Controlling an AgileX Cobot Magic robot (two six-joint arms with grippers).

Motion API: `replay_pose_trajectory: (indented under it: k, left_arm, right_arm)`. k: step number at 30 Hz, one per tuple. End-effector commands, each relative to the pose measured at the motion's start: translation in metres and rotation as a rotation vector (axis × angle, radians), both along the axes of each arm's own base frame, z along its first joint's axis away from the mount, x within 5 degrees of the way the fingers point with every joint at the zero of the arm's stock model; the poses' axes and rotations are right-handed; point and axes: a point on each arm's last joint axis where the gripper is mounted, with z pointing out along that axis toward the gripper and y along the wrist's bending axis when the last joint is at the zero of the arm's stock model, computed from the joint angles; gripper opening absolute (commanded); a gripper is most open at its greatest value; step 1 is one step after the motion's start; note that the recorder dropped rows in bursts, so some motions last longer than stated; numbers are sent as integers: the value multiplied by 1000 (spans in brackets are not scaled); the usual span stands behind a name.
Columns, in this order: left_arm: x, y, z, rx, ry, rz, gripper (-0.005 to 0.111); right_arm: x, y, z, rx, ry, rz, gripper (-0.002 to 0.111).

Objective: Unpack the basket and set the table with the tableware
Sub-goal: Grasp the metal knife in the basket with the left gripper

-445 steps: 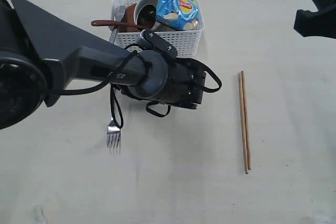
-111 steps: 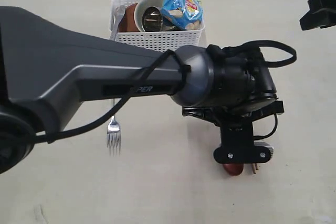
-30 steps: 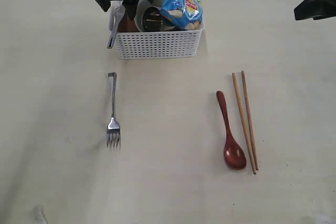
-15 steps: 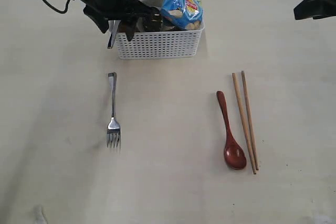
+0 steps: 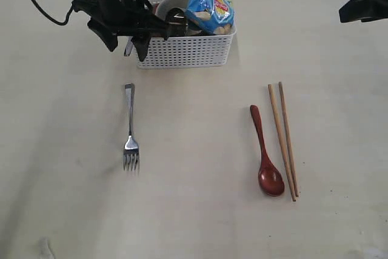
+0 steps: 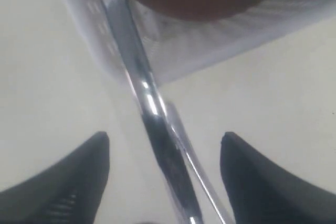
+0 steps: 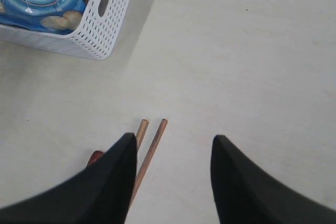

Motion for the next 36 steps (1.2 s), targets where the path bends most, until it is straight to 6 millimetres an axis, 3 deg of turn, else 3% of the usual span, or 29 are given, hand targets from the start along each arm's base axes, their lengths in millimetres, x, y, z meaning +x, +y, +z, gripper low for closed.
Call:
replay_pose_trajectory:
  k: [1,11,27,36]
  left_arm:
    - [-2,0,3,-4,0,-3,58]
    - [0,0,3,-9,-20,-4,54]
    - [1,-1,3,-15,-35,3,2]
    - [-1,0,3,-8,-12,16,1]
  right_arm:
    - [-1,-1,1,6,-4,-3,44]
    - [-1,-1,1,6,-4,-3,44]
    - [-1,-1,1,6,-4,-3,44]
    - [-1,-1,1,6,-4,-3,44]
